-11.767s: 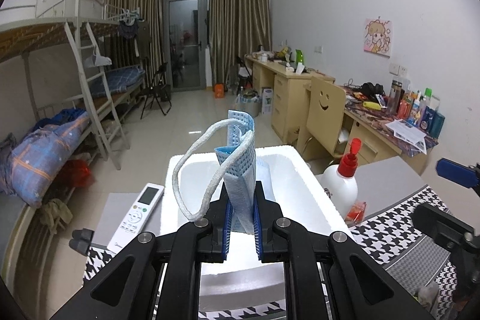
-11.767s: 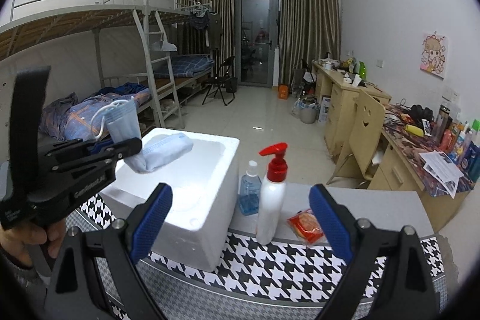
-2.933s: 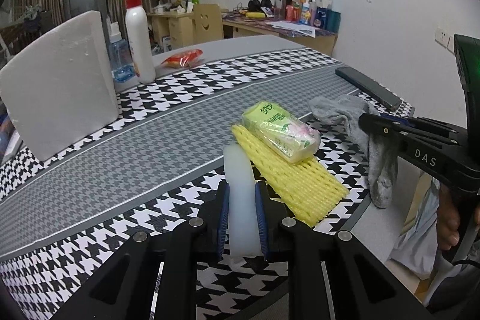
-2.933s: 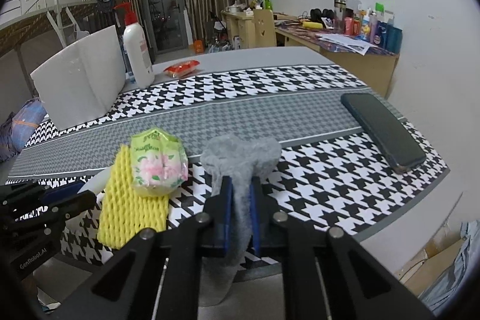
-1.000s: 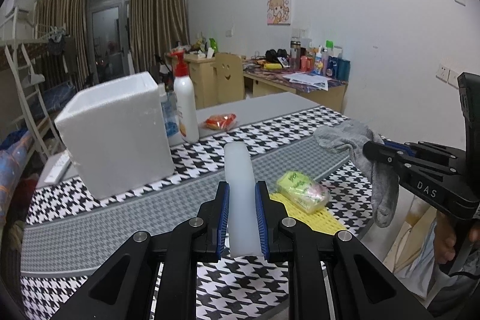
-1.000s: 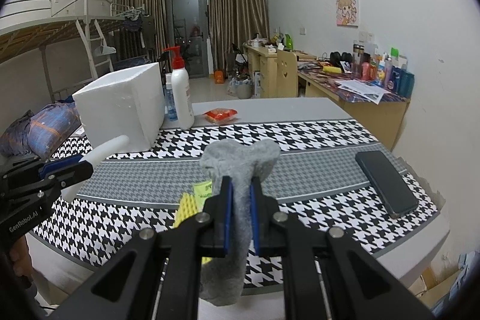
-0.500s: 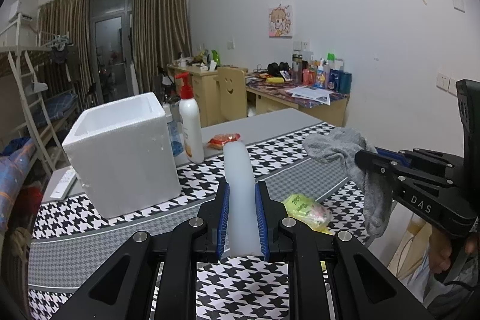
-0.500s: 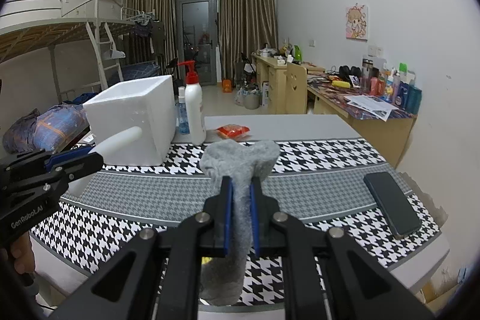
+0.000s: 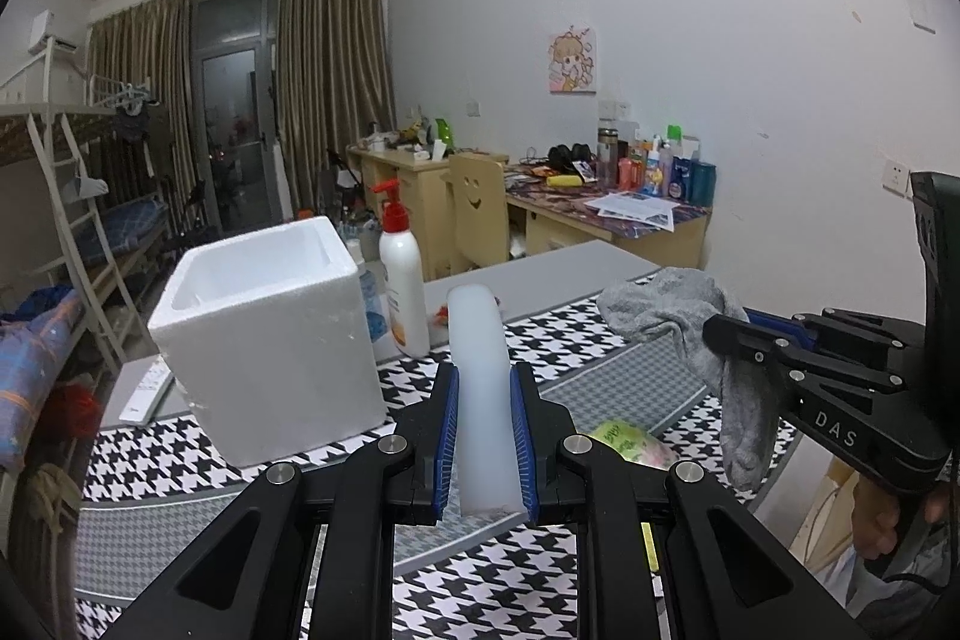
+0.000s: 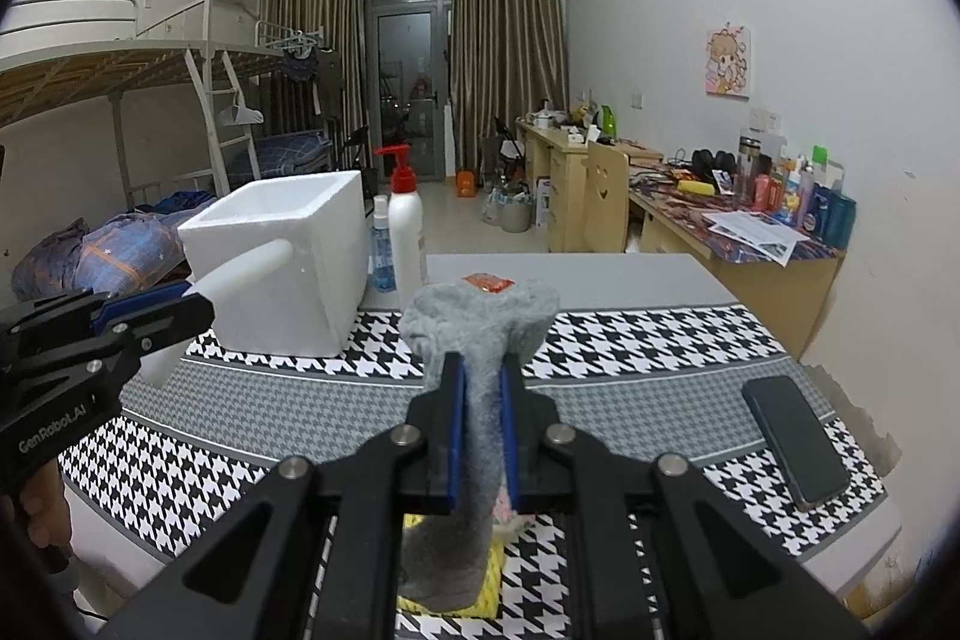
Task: Organize soft objects
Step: 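Lift the white foam tube with the left tool while the right tool lifts the grey sock, then carry the foam tube and grey sock in both tools over the white foam box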
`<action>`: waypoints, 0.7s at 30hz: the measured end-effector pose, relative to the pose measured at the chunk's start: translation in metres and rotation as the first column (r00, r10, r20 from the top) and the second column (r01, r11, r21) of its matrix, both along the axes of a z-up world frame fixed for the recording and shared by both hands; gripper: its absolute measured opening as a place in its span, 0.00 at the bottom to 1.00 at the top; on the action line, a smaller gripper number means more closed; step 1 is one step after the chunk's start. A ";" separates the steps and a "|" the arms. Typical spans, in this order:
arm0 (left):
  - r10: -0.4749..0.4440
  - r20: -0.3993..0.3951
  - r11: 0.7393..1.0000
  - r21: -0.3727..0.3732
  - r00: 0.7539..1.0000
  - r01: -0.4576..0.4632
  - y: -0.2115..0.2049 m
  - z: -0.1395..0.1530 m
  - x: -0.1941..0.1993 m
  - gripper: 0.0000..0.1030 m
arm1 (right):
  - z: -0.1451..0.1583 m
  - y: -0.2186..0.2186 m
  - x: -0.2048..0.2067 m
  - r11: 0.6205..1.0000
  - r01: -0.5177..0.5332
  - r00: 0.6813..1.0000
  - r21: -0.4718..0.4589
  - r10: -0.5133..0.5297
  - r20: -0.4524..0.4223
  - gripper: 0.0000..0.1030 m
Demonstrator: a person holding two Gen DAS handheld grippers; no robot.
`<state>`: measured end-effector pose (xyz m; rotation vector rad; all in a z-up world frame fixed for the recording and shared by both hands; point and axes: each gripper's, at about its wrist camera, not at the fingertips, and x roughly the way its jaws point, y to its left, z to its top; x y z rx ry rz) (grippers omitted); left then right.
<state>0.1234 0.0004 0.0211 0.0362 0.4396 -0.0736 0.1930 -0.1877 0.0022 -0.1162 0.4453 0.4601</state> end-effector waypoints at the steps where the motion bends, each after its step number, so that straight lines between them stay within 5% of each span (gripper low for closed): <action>1: 0.004 0.002 1.000 -0.001 1.000 -0.004 0.001 0.001 0.001 0.18 | 0.001 0.001 0.001 1.000 -0.003 1.000 0.001 0.003 0.002 0.14; 21: 0.068 0.041 0.998 0.012 0.997 -0.068 0.019 0.020 0.015 0.18 | 0.018 0.026 0.013 0.997 -0.071 0.997 0.003 0.071 0.037 0.14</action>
